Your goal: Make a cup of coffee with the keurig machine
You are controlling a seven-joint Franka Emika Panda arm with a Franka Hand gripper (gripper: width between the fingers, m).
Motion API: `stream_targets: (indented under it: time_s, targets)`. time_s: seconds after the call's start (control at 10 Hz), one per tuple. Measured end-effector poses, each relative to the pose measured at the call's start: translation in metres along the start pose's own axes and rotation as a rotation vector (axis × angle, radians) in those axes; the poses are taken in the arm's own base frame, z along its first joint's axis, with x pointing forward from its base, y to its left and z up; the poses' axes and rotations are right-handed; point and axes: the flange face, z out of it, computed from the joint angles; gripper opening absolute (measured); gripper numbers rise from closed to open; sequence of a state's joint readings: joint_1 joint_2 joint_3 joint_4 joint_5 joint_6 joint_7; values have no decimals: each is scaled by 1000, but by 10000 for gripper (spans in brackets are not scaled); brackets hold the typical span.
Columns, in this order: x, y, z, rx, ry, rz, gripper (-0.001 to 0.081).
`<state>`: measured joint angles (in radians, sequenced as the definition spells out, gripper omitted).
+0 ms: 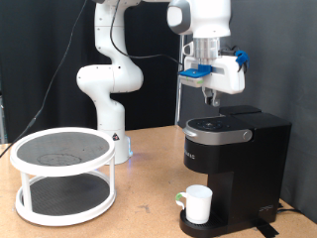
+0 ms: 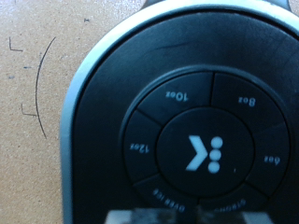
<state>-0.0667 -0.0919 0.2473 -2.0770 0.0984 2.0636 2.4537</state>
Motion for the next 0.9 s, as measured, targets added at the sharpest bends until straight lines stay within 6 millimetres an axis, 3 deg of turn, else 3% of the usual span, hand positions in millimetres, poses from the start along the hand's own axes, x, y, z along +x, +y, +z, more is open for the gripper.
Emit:
stream_targets:
  time_s: [0.3,0.9]
  targets:
    - [4,-1,18,7,15,-5,5]
    - [11,2,41,10,29,-15,5]
